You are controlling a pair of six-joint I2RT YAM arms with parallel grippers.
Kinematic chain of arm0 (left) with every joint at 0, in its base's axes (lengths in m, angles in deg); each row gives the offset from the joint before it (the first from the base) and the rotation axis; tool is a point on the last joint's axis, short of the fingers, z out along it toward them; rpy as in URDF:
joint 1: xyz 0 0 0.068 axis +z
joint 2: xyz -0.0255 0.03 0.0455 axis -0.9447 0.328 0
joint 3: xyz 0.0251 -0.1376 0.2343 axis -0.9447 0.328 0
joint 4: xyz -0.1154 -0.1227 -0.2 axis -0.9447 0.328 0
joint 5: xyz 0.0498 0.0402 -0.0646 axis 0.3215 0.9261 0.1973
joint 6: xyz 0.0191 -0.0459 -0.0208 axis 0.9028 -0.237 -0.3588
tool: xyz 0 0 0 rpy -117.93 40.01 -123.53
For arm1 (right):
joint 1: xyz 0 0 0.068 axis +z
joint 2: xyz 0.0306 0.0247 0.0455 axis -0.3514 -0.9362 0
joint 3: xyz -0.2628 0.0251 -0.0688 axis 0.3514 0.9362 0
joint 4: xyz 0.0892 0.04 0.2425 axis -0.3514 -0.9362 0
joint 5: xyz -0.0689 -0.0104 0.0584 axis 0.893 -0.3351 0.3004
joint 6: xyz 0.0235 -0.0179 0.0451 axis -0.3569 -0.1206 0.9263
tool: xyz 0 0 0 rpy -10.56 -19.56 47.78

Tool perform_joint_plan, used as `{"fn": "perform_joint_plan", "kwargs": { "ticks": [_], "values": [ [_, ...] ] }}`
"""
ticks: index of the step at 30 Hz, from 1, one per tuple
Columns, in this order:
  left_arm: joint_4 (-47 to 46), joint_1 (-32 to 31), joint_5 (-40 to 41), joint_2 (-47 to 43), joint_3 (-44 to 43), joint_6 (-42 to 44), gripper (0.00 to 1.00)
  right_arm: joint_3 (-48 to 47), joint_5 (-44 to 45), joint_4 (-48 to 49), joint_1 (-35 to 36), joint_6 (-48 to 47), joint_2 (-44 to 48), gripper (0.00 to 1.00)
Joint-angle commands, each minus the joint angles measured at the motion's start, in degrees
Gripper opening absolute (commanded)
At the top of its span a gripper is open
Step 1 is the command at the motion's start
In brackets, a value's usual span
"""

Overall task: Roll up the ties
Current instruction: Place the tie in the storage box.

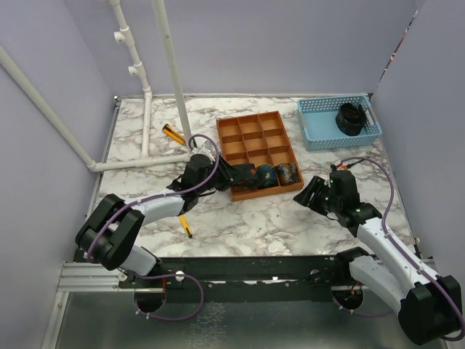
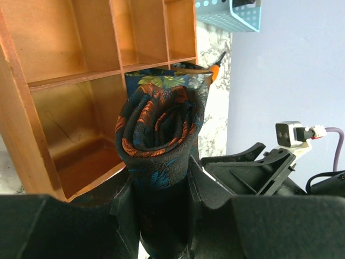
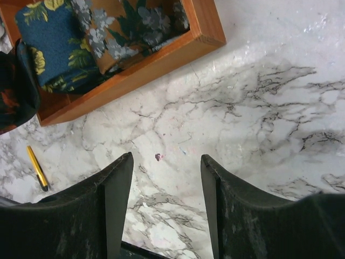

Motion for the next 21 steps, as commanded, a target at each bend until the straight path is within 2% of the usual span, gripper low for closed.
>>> {"fn": "perform_joint_plan", "kwargs": {
  "ticks": [1,7,15,21],
  "values": [
    [0.70,0.00,-2.12,2.46,-0.80,3.30,0.00,1.94,-2.96,-1.94,0.19,-0.40,1.82,0.57],
    [11.88,0.00,0.57,4.05,-4.39,9.68,0.00,1.86,-1.73,-2.37,0.23,-0.18,1.92,0.57],
    [10.19,0.00,-0.34,3.76,-6.05,9.84,0.00,1.96,-1.15,-2.73,0.20,-0.02,2.83,0.56],
    [13.96,0.00,1.98,-3.96,-10.67,11.73,0.00,2.22,-0.91,-2.99,0.26,0.16,4.33,0.56]
  ]
}}
